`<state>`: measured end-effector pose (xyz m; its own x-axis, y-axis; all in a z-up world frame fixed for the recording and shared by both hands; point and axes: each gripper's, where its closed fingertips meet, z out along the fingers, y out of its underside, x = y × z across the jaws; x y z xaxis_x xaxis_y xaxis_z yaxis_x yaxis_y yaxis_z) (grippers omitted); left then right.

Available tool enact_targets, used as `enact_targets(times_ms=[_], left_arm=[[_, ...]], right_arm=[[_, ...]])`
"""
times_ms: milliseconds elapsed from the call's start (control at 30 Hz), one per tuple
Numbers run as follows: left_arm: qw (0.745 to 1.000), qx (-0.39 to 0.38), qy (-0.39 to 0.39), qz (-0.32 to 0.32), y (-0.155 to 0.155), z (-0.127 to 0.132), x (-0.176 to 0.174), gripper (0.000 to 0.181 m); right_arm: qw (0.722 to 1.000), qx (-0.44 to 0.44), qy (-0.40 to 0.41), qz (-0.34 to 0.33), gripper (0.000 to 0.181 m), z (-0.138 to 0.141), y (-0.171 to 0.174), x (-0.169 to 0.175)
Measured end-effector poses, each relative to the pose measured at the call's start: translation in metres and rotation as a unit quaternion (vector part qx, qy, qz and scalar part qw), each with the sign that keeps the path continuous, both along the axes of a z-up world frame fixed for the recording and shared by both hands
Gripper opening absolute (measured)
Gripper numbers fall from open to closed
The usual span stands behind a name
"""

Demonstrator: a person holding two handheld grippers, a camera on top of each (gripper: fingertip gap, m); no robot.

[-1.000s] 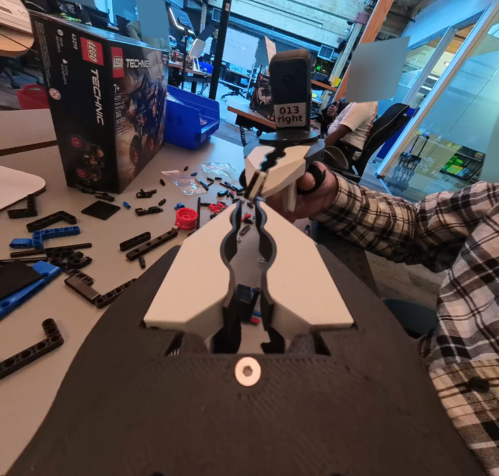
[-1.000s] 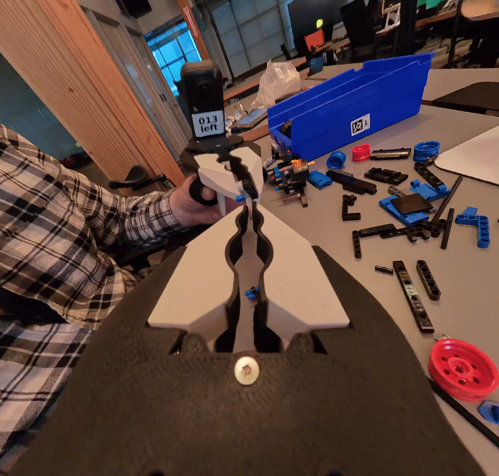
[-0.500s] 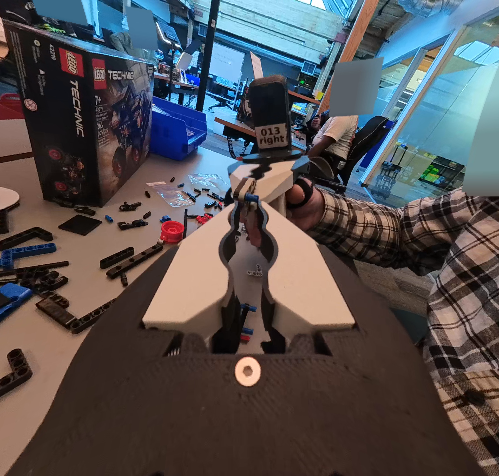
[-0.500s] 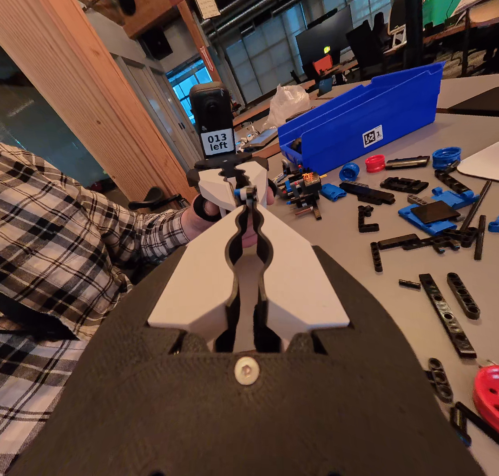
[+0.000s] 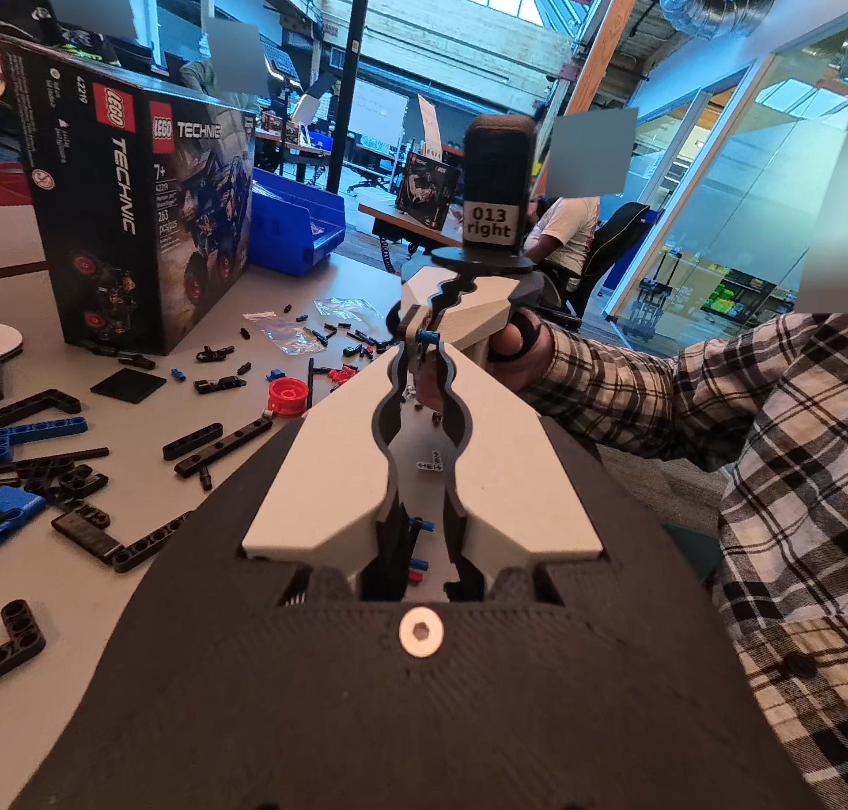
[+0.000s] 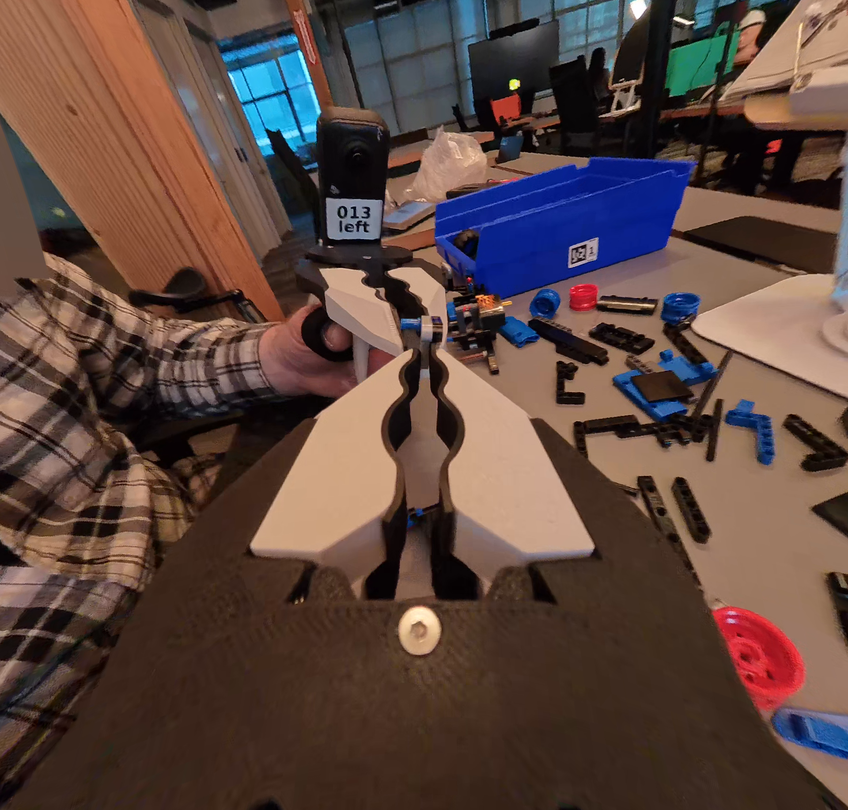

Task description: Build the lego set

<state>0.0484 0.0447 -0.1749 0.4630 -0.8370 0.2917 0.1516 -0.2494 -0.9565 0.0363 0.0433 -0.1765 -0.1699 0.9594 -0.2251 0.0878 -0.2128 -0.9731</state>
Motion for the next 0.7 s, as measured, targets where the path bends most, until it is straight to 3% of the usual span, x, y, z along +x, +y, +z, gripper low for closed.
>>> enact_targets(times_ms=[400,700], left_arm=[[1.000,0.015,0.020,0.017,0.0026,-0.0020,-0.0016,0.010],[0.999,0.017,0.026,0.023,0.0039,-0.0033,-0.0038,0.008]], right_arm=[[0.983,0.165,-0.034,-0.077,0.001,0.0001,0.0047,-0.0001],[0.987,0.148,-0.023,-0.061,0.000,0.0068,0.0011,0.0049]])
